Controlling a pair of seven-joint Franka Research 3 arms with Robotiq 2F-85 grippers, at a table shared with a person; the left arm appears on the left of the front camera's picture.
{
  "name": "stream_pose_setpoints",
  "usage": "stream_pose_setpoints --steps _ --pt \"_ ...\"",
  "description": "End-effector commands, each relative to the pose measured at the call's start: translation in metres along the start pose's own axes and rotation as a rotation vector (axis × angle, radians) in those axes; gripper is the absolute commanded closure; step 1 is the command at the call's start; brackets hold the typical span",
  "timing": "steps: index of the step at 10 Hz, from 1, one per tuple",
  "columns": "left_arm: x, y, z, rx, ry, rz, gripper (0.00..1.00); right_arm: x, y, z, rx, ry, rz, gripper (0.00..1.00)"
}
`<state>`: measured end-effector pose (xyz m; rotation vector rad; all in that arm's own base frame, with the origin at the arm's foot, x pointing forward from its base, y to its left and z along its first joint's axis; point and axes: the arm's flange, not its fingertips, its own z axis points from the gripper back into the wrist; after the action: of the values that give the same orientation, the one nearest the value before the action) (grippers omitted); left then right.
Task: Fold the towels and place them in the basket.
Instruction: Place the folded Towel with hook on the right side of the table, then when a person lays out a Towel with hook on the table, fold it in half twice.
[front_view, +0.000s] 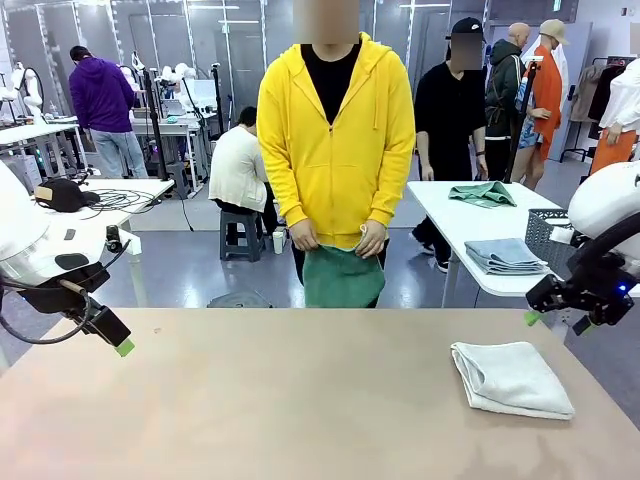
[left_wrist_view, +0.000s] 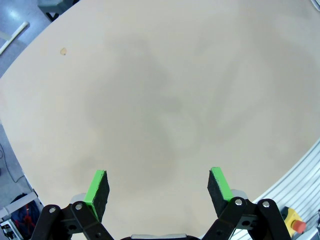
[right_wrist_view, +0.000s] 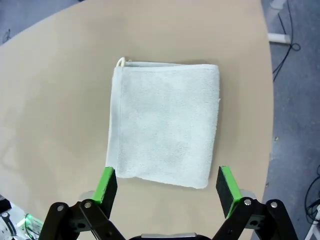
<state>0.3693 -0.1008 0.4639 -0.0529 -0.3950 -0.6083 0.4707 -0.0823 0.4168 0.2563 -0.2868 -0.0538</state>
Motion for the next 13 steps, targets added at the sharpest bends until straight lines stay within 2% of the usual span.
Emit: stream_pose_setpoints --steps 1,13 --pt "0.0009 -0.0002 -0.0003 0.014 0.004 0.003 0.00 0.0029 -0.0082 0.0020 -0.002 -0.001 -0.027 0.00" --pt "0.0009 -0.0002 -0.0003 0.014 0.004 0.003 0.00 0.0029 -0.0082 0.0020 -0.002 -0.001 -0.027 0.00"
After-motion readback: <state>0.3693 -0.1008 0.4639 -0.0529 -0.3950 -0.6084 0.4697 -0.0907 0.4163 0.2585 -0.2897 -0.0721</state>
